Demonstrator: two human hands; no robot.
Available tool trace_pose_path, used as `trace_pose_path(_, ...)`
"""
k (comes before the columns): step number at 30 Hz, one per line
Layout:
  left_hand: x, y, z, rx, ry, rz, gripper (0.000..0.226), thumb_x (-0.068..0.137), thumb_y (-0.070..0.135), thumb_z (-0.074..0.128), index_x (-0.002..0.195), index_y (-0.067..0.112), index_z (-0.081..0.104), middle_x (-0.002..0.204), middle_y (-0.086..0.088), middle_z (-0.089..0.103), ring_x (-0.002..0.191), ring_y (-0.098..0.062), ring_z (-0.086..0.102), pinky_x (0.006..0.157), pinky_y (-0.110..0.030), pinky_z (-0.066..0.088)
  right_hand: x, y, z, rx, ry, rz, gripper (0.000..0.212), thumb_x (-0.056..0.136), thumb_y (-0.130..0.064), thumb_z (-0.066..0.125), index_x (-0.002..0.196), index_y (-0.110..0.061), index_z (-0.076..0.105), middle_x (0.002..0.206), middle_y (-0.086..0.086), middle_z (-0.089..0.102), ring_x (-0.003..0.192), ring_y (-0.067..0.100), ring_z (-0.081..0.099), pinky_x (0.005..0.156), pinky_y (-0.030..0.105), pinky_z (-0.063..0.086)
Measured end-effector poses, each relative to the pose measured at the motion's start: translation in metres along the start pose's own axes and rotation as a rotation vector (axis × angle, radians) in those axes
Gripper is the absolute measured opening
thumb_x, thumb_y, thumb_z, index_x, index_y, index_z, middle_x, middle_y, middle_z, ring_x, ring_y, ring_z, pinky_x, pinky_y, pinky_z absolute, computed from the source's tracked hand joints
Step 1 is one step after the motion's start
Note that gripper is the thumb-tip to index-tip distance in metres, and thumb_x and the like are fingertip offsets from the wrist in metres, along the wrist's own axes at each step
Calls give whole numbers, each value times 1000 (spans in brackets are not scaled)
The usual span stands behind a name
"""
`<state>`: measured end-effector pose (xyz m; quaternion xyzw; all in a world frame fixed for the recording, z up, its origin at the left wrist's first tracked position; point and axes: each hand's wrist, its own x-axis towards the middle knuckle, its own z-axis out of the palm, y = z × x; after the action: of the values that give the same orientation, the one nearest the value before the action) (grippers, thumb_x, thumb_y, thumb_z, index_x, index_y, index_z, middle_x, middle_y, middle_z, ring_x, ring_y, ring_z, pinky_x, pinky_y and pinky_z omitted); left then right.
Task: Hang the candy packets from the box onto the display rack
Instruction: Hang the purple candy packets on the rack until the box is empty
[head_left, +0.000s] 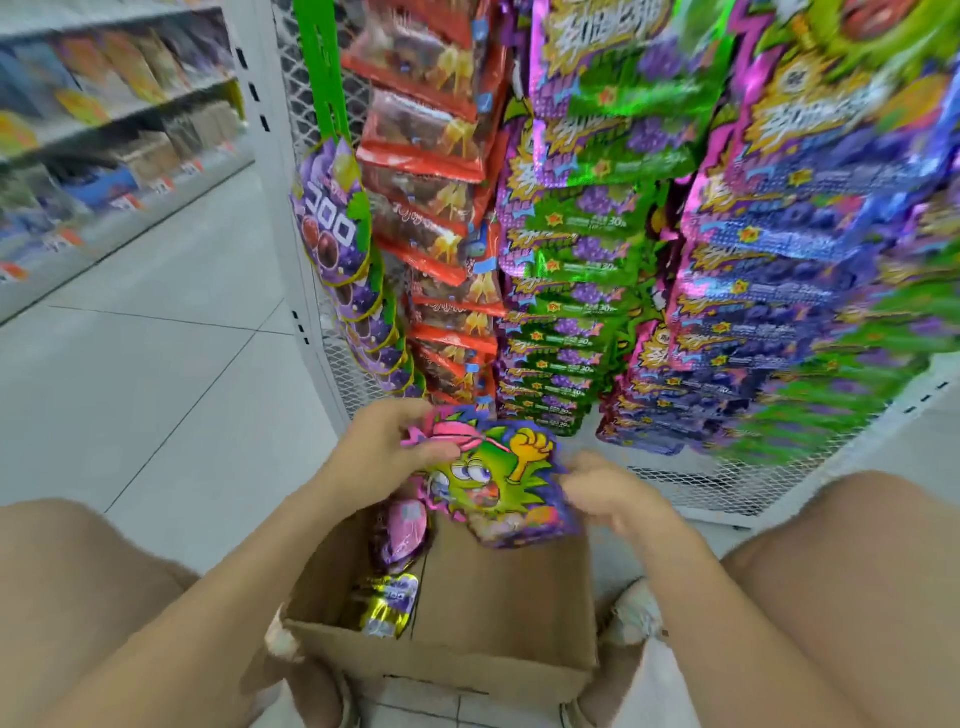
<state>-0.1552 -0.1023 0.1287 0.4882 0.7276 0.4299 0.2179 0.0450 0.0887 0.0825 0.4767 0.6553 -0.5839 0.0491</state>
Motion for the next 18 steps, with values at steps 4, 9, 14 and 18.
trace_pose_path(4,19,44,-17,-24,-81,67,35,80,27,93,68,18,62,62,14,46,62,-6,43,63,-25,34,-41,-37,-28,463,17,-245,30,97,-29,66,95,-4,80,96,18,76,80,30,67,84,46,57)
trace_pose_path(9,47,104,-20,53,-158,119,37,73,51,95,80,24,71,73,-16,65,65,-17,53,63,-35,37,-114,-78,-55,119,182,-787,19,99,-37,71,114,-29,78,96,-8,81,91,7,75,84,31,58)
trace_pose_path(14,82,190,-23,98,-203,321,13,94,42,81,91,30,75,74,-21,60,63,-28,48,64,-38,38,-153,-122,-104,-334,584,-996,7,97,-22,71,99,-24,78,84,-13,74,81,12,70,85,41,57)
trace_pose_path(18,106,262,-17,60,-120,421,16,105,36,66,90,35,71,74,-3,59,70,-18,53,69,-38,41,-190,-159,-152,-360,744,-1064,11,102,-20,63,108,-23,70,81,-14,67,72,4,62,71,21,49)
